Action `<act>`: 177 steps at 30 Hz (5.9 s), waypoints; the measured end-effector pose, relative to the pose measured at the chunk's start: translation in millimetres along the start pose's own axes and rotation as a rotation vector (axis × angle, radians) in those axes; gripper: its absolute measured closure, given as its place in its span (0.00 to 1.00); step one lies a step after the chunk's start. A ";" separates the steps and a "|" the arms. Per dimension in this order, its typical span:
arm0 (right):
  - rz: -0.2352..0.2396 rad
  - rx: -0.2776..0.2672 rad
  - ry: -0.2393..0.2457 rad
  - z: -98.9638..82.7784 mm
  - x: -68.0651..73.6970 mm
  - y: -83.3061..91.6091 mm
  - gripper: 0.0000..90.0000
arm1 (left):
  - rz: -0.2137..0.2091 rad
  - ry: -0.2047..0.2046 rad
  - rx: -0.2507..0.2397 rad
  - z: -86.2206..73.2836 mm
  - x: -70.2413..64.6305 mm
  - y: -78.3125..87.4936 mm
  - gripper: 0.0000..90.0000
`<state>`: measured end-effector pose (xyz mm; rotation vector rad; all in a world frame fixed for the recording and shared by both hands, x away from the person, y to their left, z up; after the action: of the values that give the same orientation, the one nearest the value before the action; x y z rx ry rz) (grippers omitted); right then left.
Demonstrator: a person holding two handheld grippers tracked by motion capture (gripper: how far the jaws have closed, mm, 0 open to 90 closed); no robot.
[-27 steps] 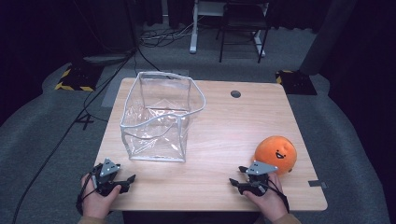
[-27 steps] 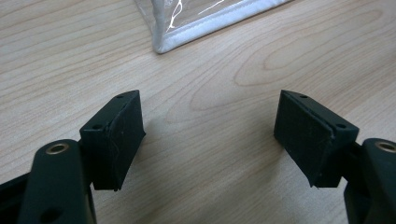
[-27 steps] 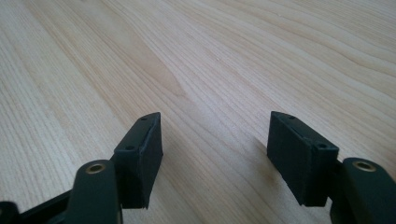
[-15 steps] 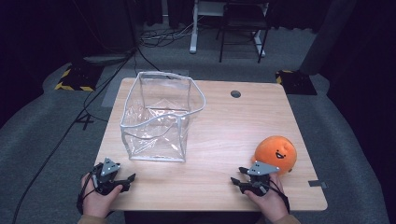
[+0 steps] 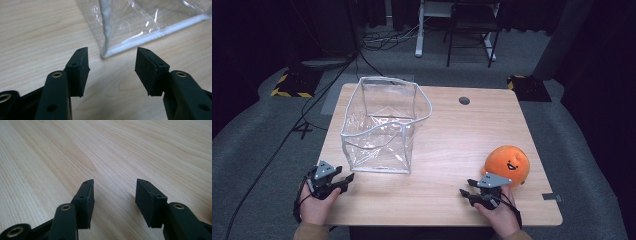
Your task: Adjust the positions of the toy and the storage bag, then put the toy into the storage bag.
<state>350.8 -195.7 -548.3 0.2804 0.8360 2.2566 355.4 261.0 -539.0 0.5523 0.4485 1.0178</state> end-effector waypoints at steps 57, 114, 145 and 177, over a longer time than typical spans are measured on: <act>0.064 -0.022 0.138 95.1 15.8 -40.6 0.94 | -0.279 -0.294 0.134 11.1 -127.9 2.7 0.96; 0.081 0.046 0.059 0.4 54.8 82.7 0.96 | -0.457 -0.432 0.195 -0.5 -196.9 10.3 0.94; -0.024 0.055 -0.043 10.2 0.2 115.6 0.64 | -0.253 -0.309 0.183 -0.1 -120.3 5.4 0.36; -0.142 0.066 -0.085 48.8 -66.2 153.6 0.62 | -0.207 -0.248 0.169 -9.6 -70.4 -22.7 0.29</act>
<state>335.9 -300.7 -410.0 0.3347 0.8593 2.0733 332.7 191.4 -553.9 0.7576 0.3642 0.7061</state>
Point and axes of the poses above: each handheld gripper's, and its own axes: y roughly backward along the jaws, z roughly out of its top, x roughly to its left, the point moved 6 cm from there along -y, roughly forward along the jaws, and after that the axes turned 2 degrees about -z, right-handed, at the moved point
